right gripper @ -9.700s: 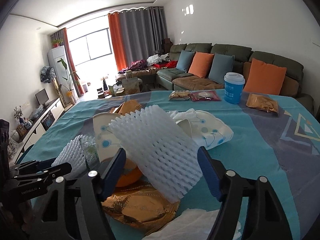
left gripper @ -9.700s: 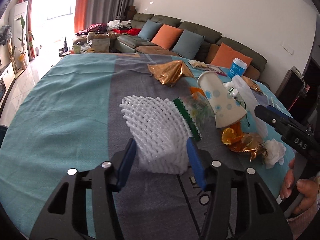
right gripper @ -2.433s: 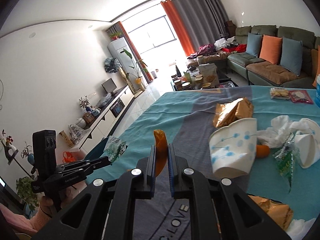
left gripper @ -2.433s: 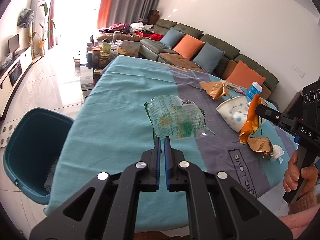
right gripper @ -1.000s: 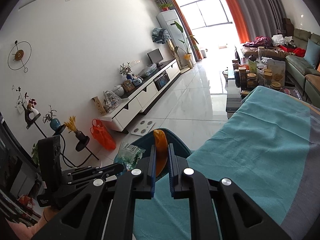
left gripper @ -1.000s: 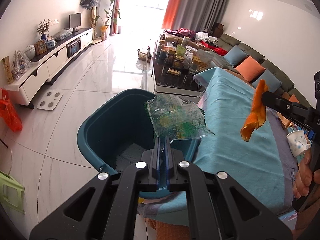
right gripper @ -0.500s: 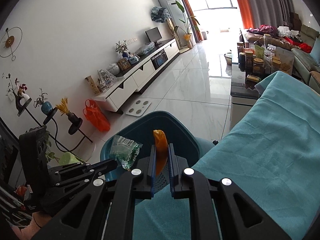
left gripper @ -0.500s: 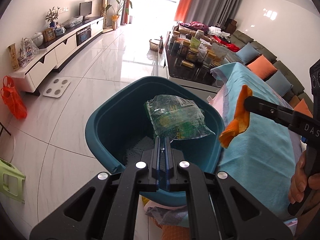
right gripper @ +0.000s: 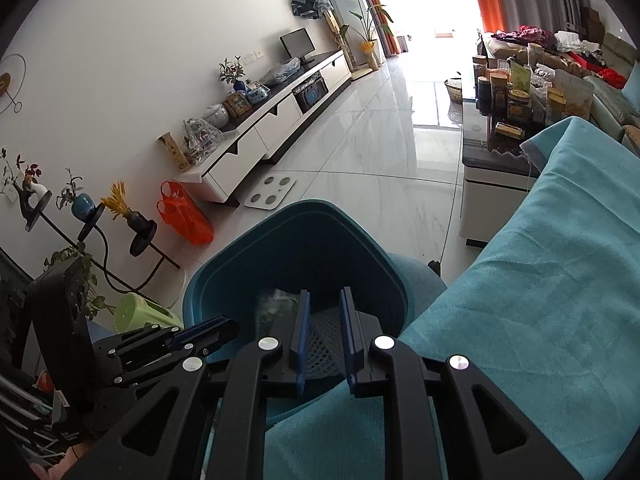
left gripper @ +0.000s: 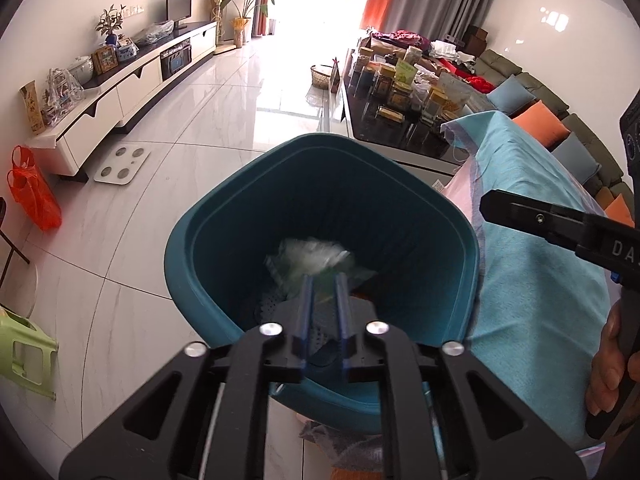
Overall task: Collect trash
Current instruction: 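Carry the bag and orange peel to the teal bin and release both, then move both open tools back over the table toward the gold wrapper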
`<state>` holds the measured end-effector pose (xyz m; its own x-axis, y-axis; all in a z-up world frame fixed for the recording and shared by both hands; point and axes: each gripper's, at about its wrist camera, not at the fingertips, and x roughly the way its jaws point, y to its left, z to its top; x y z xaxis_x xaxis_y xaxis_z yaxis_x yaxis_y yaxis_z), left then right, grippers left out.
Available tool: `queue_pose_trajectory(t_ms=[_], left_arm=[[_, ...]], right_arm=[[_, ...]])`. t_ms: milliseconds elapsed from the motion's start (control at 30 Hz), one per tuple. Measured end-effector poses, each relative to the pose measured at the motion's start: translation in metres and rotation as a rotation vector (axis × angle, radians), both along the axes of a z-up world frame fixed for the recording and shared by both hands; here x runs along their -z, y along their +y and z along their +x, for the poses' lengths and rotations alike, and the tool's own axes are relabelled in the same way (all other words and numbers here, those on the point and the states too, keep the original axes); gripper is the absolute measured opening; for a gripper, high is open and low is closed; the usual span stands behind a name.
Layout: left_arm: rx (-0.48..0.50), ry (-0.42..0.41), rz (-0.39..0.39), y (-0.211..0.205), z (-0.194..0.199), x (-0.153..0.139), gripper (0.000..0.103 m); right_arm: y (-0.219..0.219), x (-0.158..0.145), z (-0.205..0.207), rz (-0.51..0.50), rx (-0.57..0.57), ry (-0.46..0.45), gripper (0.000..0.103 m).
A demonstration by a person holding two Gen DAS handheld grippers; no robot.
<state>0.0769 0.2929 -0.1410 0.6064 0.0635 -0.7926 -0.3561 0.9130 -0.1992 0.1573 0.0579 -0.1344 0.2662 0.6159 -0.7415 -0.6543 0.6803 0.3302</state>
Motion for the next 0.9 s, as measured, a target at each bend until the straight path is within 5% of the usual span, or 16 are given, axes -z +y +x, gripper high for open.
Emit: queue_pose_trajectory(t_ms=[200,267,433,900], left_arm=[[0.004,-0.013,0.008,-0.007,0.002,0.000,0.028],[0.003,-0.032,0.017,-0.009,-0.002,-0.005,0.042],[0.027,-0.123,0.053,-0.026,-0.014,-0.031,0.056],[0.319,-0.294,0.003,-0.130,-0.014,-0.073,0.065]], right_arm=[[-0.011,-0.004,-0.003,0.028,0.005,0.002,0.017],[-0.017,-0.006,-0.004,0.042,0.013,0.002,0.018],[-0.044,-0.029,-0.018,0.090,0.024,-0.061,0.028],[-0.175,-0.079,-0.067,0.153,0.183,-0.238,0.039]])
